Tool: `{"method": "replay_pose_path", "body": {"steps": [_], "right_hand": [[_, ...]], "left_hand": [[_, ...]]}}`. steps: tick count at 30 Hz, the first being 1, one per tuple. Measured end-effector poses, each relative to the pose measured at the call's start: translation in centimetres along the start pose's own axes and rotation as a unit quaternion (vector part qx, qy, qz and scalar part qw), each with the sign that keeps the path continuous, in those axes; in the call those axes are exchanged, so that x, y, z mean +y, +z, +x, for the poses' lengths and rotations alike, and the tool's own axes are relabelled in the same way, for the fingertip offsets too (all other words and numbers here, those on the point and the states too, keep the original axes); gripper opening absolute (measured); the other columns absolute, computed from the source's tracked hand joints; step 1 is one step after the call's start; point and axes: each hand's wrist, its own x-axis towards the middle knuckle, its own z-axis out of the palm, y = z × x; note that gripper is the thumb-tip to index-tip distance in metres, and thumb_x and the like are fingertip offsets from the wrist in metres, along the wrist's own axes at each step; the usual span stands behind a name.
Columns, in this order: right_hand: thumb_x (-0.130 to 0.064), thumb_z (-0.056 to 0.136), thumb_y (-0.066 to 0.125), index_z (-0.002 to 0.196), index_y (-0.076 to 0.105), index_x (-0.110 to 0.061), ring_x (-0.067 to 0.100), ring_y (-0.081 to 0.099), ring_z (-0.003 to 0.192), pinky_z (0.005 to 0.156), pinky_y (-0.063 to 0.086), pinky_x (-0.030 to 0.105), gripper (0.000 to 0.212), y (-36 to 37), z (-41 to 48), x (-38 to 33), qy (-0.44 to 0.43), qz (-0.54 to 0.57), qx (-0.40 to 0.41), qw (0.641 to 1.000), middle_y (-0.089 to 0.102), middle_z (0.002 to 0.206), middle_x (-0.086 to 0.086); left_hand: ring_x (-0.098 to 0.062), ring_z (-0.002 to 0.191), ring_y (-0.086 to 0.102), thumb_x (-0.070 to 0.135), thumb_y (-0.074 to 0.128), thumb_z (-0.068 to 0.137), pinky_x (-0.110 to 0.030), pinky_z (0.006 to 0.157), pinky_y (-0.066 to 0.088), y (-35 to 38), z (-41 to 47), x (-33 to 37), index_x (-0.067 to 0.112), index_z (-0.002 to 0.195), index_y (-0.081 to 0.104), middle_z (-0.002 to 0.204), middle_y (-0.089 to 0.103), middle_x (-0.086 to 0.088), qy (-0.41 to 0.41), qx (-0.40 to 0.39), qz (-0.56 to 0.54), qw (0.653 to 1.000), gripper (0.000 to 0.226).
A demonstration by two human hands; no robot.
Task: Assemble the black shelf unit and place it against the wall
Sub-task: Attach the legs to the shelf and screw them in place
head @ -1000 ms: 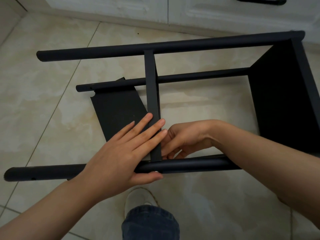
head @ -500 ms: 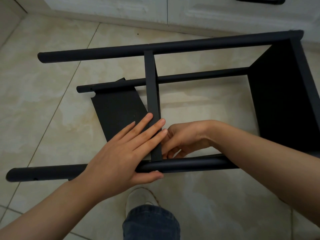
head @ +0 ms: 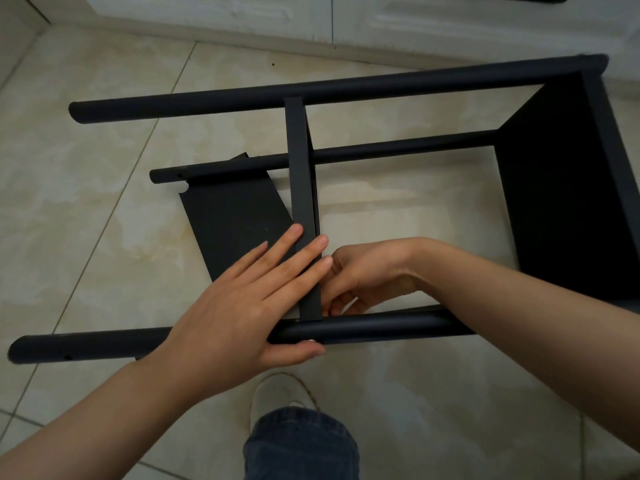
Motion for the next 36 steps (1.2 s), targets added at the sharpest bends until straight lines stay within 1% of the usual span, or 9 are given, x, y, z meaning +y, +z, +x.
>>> {"method": "replay_pose_path", "body": {"steps": [3,6,10,15,20,25,28,31,36], "right_hand": [[-0.012,0.093,0.064,0.102,0.071,-0.005,0.013,0.062,0.082,0.089,0.047,0.031,0.013,-0.38,-0.50,-0.05,0.007,-0.007,-0.003,1.000,0.070,0.086,0.004],[-0.010,0.093,0.064,0.108,0.069,0.000,0.014,0.061,0.081,0.089,0.047,0.032,0.018,-0.18,-0.28,-0.07,0.005,-0.007,0.008,1.000,0.069,0.087,0.005],[-0.007,0.093,0.062,0.100,0.069,-0.004,0.016,0.060,0.082,0.087,0.047,0.032,0.011,0.23,0.08,-0.16,-0.002,-0.003,0.009,1.000,0.068,0.086,0.006],[-0.010,0.093,0.064,0.103,0.070,-0.004,0.015,0.061,0.081,0.089,0.046,0.032,0.013,-0.24,-0.35,-0.19,0.009,-0.007,0.005,1.000,0.070,0.084,0.004],[-0.007,0.092,0.062,0.103,0.069,-0.003,0.020,0.059,0.089,0.086,0.048,0.032,0.013,0.32,0.16,-0.12,-0.001,-0.009,0.013,1.000,0.066,0.095,0.013],[-0.009,0.093,0.063,0.095,0.071,-0.005,0.013,0.062,0.080,0.089,0.046,0.033,0.009,-0.33,-0.46,-0.14,0.007,-0.010,0.002,1.000,0.070,0.083,0.003],[-0.009,0.093,0.063,0.103,0.069,-0.002,0.016,0.061,0.082,0.088,0.047,0.033,0.014,-0.08,-0.21,-0.10,0.007,-0.012,0.011,1.000,0.068,0.086,0.007],[-0.008,0.093,0.061,0.112,0.067,0.001,0.020,0.060,0.090,0.087,0.048,0.032,0.021,0.35,0.12,-0.15,0.000,-0.013,0.013,1.000,0.065,0.098,0.014],[-0.007,0.093,0.062,0.107,0.068,0.000,0.016,0.061,0.084,0.090,0.047,0.034,0.016,-0.01,-0.34,-0.26,0.006,-0.009,0.005,1.000,0.068,0.088,0.007]], "left_hand": [[-0.023,0.156,0.011,0.069,0.041,0.092,-0.045,0.118,0.022,0.01,0.01,-0.05,0.017,0.158,0.024,0.167,0.020,-0.002,-0.001,0.000,0.000,1.000,0.086],[-0.022,0.156,0.011,0.069,0.041,0.092,-0.045,0.118,0.023,0.06,0.00,-0.07,0.018,0.158,0.023,0.168,0.020,-0.001,0.000,0.003,-0.005,1.000,0.086],[-0.022,0.156,0.012,0.069,0.041,0.092,-0.045,0.118,0.024,0.11,-0.10,-0.01,0.020,0.158,0.021,0.167,0.020,-0.001,0.000,0.008,-0.009,1.000,0.085],[-0.022,0.156,0.012,0.068,0.041,0.091,-0.045,0.117,0.024,0.08,-0.06,-0.03,0.018,0.157,0.024,0.167,0.022,-0.002,0.001,0.011,-0.005,1.000,0.085],[-0.022,0.156,0.011,0.069,0.040,0.092,-0.044,0.118,0.023,0.11,-0.07,-0.02,0.019,0.158,0.023,0.167,0.021,-0.001,0.000,0.008,-0.005,1.000,0.085],[-0.023,0.155,0.014,0.068,0.042,0.091,-0.045,0.119,0.025,-0.07,-0.01,0.03,0.015,0.157,0.029,0.166,0.023,-0.003,-0.002,0.006,0.000,1.000,0.085],[-0.024,0.155,0.014,0.068,0.042,0.091,-0.044,0.119,0.024,-0.10,-0.07,0.04,0.016,0.157,0.029,0.166,0.023,-0.003,-0.002,0.006,-0.003,1.000,0.085],[-0.023,0.155,0.013,0.068,0.041,0.091,-0.044,0.118,0.023,-0.05,-0.12,0.05,0.017,0.157,0.027,0.166,0.023,-0.003,0.000,0.007,-0.002,1.000,0.085],[-0.023,0.155,0.014,0.068,0.043,0.091,-0.044,0.119,0.023,-0.07,-0.03,0.03,0.015,0.156,0.030,0.166,0.023,-0.003,0.001,0.010,-0.001,1.000,0.085]]}}
